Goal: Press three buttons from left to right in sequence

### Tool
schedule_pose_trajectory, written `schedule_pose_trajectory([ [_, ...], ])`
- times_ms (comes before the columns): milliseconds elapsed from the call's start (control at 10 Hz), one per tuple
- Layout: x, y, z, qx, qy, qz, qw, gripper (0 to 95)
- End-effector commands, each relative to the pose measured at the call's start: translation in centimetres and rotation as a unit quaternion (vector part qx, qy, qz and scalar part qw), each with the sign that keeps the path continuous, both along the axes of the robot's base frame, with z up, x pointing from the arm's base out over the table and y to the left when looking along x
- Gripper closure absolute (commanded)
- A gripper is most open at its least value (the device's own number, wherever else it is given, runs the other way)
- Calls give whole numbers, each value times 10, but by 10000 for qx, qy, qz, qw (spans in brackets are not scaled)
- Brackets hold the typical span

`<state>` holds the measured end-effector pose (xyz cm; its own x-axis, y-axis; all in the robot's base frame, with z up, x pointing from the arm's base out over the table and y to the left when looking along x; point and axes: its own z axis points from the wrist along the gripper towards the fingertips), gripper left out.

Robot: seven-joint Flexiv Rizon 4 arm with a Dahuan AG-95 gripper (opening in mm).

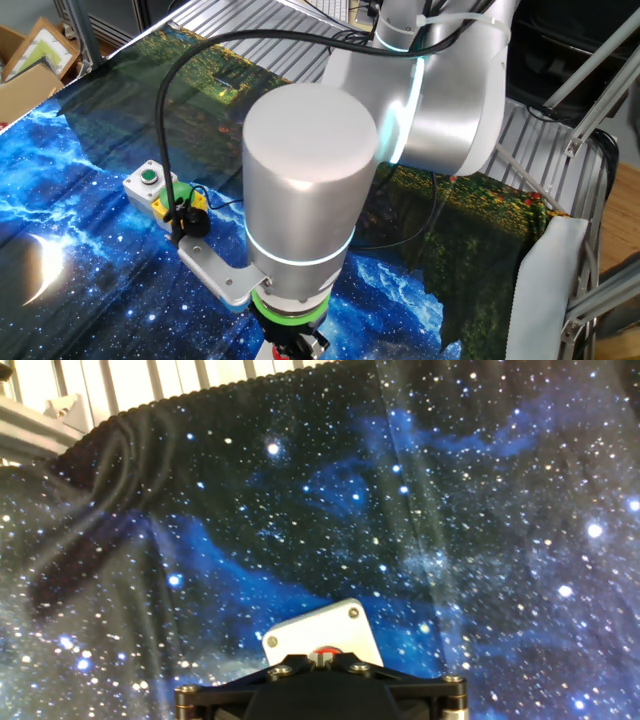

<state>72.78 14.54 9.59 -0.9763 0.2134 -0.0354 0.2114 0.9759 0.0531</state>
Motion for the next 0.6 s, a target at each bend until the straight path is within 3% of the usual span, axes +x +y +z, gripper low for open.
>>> schedule_pose_trajectory([
  [100, 3, 1, -33, -13, -17, 0, 10000, 950],
  [400, -2, 2, -48, -36, -96, -27, 9999, 950],
  [600, -2, 2, -49, -26, -121, -35, 9999, 950],
])
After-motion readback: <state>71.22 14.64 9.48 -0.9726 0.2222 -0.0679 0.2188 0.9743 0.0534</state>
